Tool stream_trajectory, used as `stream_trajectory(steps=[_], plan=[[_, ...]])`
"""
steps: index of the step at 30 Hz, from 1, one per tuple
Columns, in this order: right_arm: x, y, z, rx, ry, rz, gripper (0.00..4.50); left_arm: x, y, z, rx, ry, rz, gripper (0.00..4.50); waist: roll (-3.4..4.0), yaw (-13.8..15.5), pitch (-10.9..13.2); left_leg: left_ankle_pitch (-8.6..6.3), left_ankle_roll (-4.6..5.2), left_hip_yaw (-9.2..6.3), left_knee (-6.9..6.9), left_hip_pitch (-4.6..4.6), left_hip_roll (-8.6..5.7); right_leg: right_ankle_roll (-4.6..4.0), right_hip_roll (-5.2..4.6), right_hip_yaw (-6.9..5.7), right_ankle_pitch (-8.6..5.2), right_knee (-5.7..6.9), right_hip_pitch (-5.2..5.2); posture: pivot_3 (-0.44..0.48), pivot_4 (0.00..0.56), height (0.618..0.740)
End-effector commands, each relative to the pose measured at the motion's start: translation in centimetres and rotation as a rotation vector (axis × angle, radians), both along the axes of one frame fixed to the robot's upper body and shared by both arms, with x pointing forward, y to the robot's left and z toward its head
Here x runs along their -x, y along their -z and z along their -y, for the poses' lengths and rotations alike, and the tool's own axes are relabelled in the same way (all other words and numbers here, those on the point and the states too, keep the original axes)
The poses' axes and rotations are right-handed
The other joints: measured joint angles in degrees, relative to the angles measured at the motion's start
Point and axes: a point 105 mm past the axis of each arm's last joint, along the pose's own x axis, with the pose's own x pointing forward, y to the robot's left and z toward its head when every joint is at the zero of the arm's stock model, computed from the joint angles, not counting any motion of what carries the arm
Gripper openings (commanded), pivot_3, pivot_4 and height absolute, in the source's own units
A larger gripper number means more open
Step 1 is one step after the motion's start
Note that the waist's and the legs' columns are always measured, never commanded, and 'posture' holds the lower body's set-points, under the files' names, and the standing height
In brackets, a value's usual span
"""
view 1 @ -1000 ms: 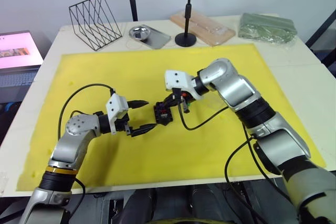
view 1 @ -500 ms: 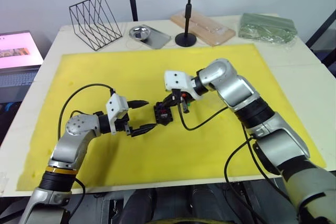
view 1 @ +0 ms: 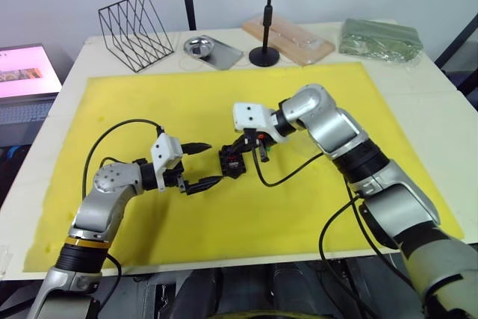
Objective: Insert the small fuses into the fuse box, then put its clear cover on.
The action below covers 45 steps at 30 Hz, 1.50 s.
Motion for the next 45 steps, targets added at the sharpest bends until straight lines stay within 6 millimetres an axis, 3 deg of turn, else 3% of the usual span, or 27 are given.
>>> stream_trajectory(steps=[1, 22, 27, 45], plan=[[0.1, -0.2, -0.4, 0.013, -0.020, 0.024, 0.03, -0.1, -0.8, 0.0, -0.001, 0.001, 0.043, 4.50, 0.00, 0.00, 0.00, 0.00, 0.00, 0.00, 0.00, 0.00, 0.00, 0.00, 0.00, 0.00, 0.00, 0.00, 0.00, 0.000, 0.150, 0.740], [0.1, -0.5, -0.4, -0.007, -0.025, 0.025, 0.03, -0.1, -0.8, 0.0, -0.003, 0.004, 0.043, 4.50, 0.00, -0.05, 0.00, 0.00, 0.00, 0.01, 0.00, 0.01, 0.00, 0.00, 0.00, 0.00, 0.00, 0.01, 0.00, 0.000, 0.150, 0.740], [0.2, -0.4, -0.4, -0.011, -0.024, 0.019, 1.30, -0.1, -0.8, 0.0, -0.005, 0.008, 0.042, 4.50, 0.00, -0.04, 0.00, 0.00, 0.00, 0.00, 0.00, 0.00, 0.00, 0.00, 0.00, 0.00, 0.00, 0.01, -0.01, 0.000, 0.150, 0.740], [0.9, -2.7, -0.4, -0.088, -0.023, -0.009, 1.30, -0.2, -0.8, 0.0, -0.005, 0.011, 0.046, 4.50, 0.00, -0.01, 0.00, -0.01, 0.01, 0.00, 0.00, 0.00, 0.00, 0.00, 0.00, 0.00, 0.00, 0.01, -0.01, 0.000, 0.150, 0.740]])
